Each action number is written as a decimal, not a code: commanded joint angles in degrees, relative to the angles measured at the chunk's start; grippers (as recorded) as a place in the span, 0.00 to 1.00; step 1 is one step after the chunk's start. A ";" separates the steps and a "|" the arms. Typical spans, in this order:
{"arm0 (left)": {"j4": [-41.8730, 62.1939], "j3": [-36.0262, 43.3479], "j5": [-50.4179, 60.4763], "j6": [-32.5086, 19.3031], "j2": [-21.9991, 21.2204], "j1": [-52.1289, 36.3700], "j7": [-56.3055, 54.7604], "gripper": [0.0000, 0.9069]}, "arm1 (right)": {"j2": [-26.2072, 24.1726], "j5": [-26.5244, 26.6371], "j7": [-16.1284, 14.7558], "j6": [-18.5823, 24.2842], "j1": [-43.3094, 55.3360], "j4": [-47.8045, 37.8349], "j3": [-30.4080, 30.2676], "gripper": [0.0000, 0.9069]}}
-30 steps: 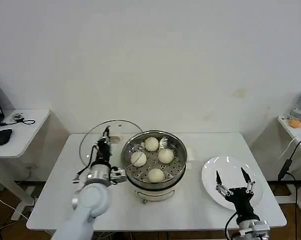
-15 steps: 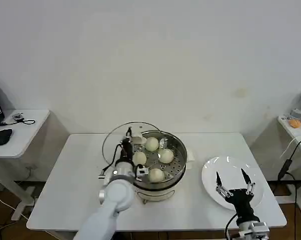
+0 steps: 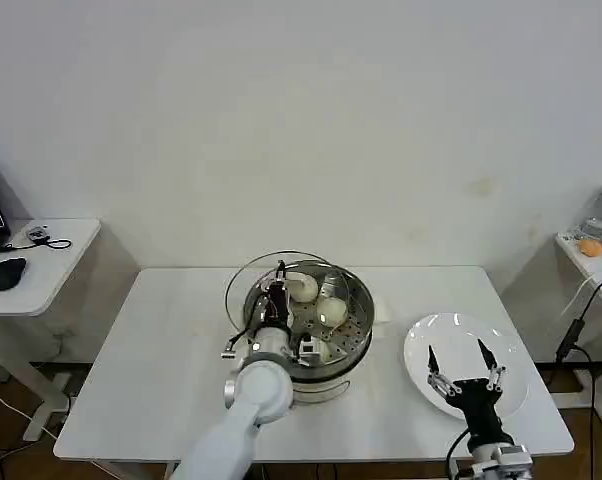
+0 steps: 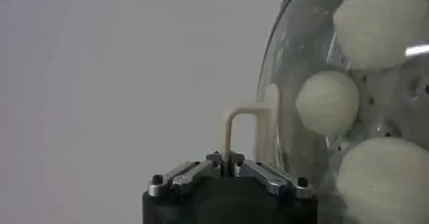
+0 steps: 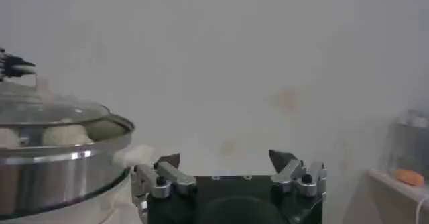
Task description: Take steamed baozi put them in steamer then cover it.
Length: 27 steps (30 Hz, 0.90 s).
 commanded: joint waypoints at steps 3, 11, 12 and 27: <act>-0.14 1.81 1.59 -0.33 -1.65 0.64 0.35 0.00 | 0.30 -0.49 0.04 0.20 0.04 -0.27 -0.43 1.00; -1.57 2.25 1.99 -0.33 -2.01 1.44 0.85 0.00 | 0.59 -0.80 0.07 0.28 -0.01 -0.36 -0.80 1.00; -1.95 2.29 2.00 -0.29 -2.08 1.61 0.94 0.00 | 0.61 -0.84 0.07 0.27 -0.01 -0.39 -0.86 1.00; -1.97 2.27 2.24 -0.40 -3.09 2.44 0.93 0.00 | 0.90 -1.33 0.12 0.48 -0.11 -0.54 -1.67 1.00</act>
